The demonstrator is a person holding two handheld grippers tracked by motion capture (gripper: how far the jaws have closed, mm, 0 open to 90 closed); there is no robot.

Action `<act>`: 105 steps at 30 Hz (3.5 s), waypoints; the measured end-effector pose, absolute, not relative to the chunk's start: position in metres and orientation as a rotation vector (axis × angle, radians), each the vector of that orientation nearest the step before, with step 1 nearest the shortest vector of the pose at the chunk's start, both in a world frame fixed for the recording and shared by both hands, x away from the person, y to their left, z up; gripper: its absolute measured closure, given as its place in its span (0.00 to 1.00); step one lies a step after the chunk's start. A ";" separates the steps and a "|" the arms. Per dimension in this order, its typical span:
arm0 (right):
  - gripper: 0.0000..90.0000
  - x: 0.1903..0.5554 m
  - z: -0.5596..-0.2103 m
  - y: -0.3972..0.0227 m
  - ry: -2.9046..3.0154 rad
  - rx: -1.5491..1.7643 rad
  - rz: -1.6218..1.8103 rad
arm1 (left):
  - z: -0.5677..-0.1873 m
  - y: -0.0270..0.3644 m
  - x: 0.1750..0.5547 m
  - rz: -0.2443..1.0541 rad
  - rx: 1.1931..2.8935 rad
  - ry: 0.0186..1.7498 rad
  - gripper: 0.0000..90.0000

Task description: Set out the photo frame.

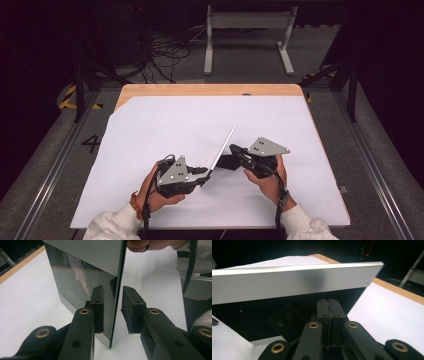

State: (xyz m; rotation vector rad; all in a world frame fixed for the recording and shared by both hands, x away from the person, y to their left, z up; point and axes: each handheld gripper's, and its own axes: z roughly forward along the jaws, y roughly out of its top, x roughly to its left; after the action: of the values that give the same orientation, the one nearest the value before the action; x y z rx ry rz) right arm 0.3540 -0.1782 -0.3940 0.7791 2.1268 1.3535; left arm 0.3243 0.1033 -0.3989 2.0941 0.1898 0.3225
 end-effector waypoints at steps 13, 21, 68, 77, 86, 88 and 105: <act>1.00 0.353 -0.395 -0.175 2.134 0.758 1.351 | -0.405 0.106 0.330 0.332 2.129 0.225 0.95; 1.00 0.355 -0.398 -0.166 2.155 0.747 1.341 | -0.409 0.103 0.333 0.310 2.122 0.244 0.95; 0.96 0.357 -0.399 -0.172 2.146 0.768 1.337 | -0.412 0.090 0.326 0.301 2.119 0.221 0.89; 0.95 0.339 -0.392 -0.186 2.162 0.754 1.359 | -0.413 0.093 0.317 0.296 2.135 0.194 0.90; 0.96 0.321 -0.392 -0.174 2.227 0.670 1.381 | -0.415 0.081 0.313 0.292 2.152 0.156 0.89; 0.96 0.320 -0.394 -0.173 2.237 0.665 1.377 | -0.416 0.080 0.313 0.292 2.157 0.152 0.89; 0.96 0.324 -0.401 -0.166 2.255 0.659 1.370 | -0.421 0.082 0.328 0.269 2.161 0.201 0.92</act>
State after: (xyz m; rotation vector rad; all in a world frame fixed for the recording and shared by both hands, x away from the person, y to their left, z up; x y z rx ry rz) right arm 0.3242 -0.1664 -0.4013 0.6590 2.2550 1.3701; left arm 0.3275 0.0821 -0.4212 2.1609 0.2008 0.2691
